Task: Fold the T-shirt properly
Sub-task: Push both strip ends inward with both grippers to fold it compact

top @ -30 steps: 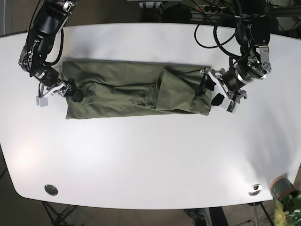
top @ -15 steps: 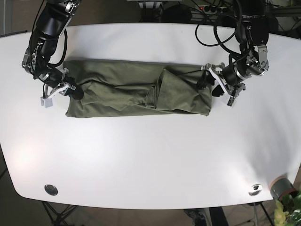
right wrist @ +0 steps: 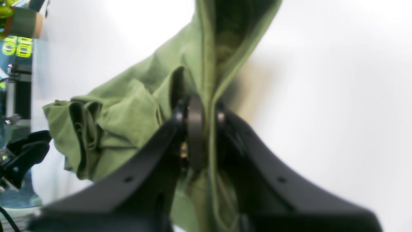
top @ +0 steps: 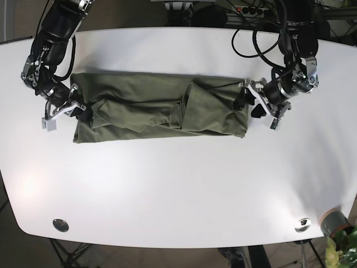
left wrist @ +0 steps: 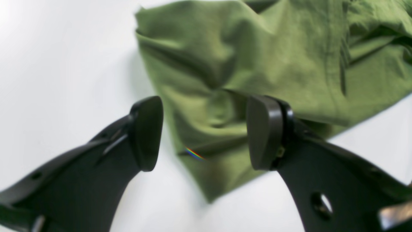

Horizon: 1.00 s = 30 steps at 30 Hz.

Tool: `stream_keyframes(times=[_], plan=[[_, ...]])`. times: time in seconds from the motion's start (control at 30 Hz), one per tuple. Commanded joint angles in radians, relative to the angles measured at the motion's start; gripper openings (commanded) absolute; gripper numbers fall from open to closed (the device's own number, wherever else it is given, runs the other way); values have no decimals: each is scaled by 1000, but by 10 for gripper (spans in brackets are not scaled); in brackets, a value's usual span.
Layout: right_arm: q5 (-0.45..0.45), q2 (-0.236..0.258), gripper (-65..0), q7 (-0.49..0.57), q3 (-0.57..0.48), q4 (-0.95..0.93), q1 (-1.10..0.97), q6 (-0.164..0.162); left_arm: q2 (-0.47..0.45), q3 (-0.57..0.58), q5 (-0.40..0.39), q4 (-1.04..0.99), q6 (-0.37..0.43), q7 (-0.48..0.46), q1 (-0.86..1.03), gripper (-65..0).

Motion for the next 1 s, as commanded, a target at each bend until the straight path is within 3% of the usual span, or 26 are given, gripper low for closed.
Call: stream_keyframes(times=[0.0,0.17,0.47,0.57,0.97], plan=[[22,13,-628,13,4,66,13,-21,-8,-1,-15,-40,-2,-16,-23,-265],[26,13,-628,13,0,152,-13,-65,6,21,-12,-149,-6,-17,-65,-265],[29,10,-628,11,-112,306,-37,-126,73,145,-9,-209,-2,-19,-92,-265],[29,-12,-628,11,-151,356,-39,-145,104,173,-9,-209,0,-19,-92,-265],[27,-88,-628,11,-324,436,-42,-142,141,179,-8,-212,0,-17,-89,-265]])
